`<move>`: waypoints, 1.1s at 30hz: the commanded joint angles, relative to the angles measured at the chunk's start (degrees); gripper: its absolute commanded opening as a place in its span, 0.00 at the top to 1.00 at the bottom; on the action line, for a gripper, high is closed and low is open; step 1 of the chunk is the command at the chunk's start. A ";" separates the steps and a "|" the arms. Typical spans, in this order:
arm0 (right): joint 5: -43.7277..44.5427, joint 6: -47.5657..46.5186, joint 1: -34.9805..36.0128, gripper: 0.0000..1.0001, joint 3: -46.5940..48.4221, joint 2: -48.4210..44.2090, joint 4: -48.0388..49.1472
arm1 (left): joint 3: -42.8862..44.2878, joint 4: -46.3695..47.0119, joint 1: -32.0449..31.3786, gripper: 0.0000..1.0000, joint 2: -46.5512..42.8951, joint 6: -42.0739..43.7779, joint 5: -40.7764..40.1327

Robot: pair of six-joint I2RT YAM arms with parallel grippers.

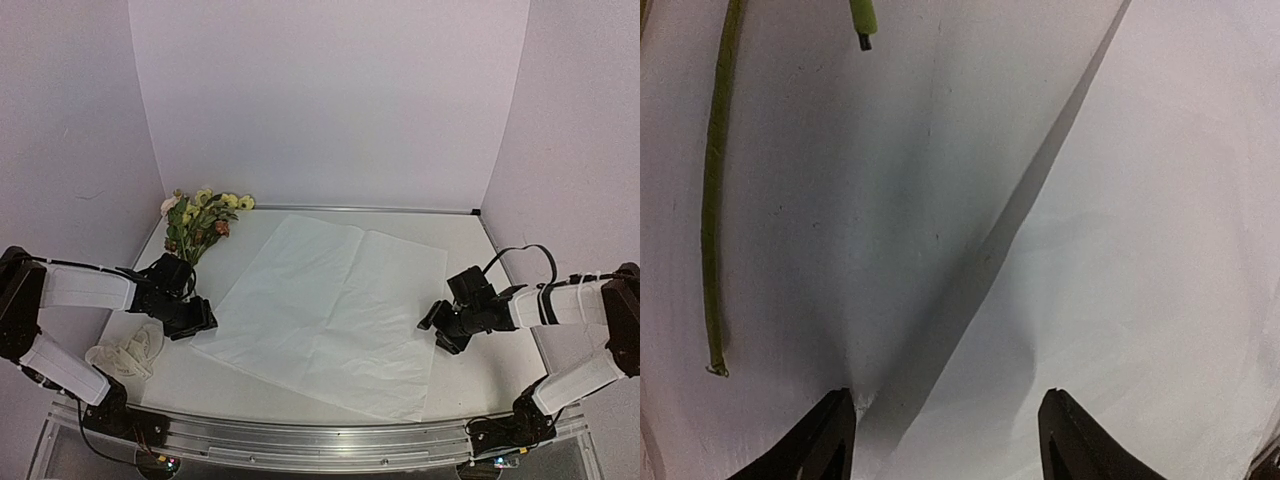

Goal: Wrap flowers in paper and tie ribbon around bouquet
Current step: Rotate the flattened wrapping paper at the center of the board.

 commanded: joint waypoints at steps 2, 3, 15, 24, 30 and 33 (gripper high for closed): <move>0.91 -0.38 -0.40 0.44 1.89 3.17 -2.05 | -1.56 1.45 0.16 0.47 0.53 0.72 3.99; 0.82 -0.55 -0.40 0.48 2.49 3.72 -2.05 | -1.68 1.53 0.18 0.53 0.36 0.85 4.55; 4.26 -11.05 -3.49 0.99 23.09 12.29 -16.14 | -1.63 -4.02 -4.15 0.95 -6.41 0.70 14.17; 1.88 -19.68 -4.52 1.00 46.23 28.02 -25.38 | -0.19 -0.77 -16.04 0.88 -8.23 -9.04 19.76; -2.08 -18.37 -1.63 0.84 48.91 27.57 -28.22 | 2.45 4.02 -20.63 0.78 -4.48 -12.09 18.77; -1.09 -16.62 1.68 0.73 44.37 23.02 -28.17 | 3.22 7.33 -22.87 0.82 -2.16 -12.98 19.23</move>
